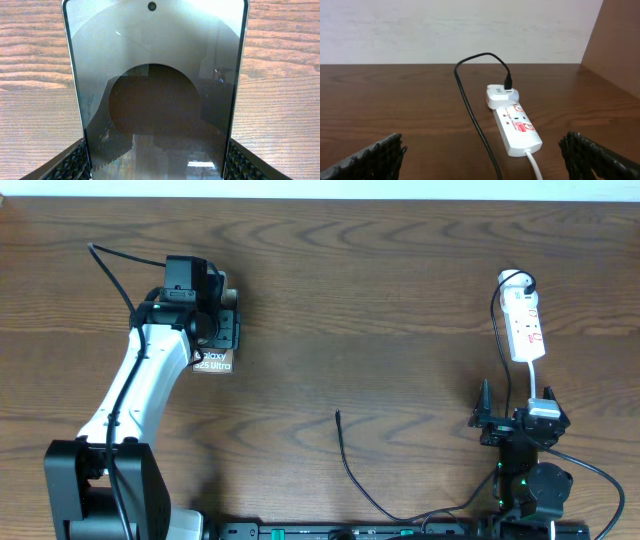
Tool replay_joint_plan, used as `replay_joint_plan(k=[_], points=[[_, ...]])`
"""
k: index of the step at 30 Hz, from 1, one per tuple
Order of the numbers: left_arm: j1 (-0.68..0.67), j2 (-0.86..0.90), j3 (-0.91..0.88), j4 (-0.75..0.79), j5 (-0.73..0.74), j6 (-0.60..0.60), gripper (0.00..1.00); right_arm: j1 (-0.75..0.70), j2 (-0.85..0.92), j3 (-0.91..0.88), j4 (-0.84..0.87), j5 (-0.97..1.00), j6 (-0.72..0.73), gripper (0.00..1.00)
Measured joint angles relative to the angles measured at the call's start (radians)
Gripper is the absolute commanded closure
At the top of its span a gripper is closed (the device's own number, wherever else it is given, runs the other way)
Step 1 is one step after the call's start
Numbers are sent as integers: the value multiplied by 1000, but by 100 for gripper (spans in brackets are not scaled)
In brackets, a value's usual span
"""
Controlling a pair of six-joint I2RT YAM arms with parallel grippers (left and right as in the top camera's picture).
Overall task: Plug charger to phone and switch on socket
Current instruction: 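Lift the phone upright with the left gripper and turn it rightward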
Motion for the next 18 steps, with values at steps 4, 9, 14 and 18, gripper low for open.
replay_joint_plan(k=[4,9,14,18], points=[[0,0,0,-20,0,0,92,0,0,0,0,0,0,1],[0,0,0,-21,0,0,92,0,0,0,0,0,0,1],[0,0,0,-22,9,-59,92,0,0,0,0,0,0,1],[0,0,0,-23,78,-136,93,0,0,0,0,0,0,1]])
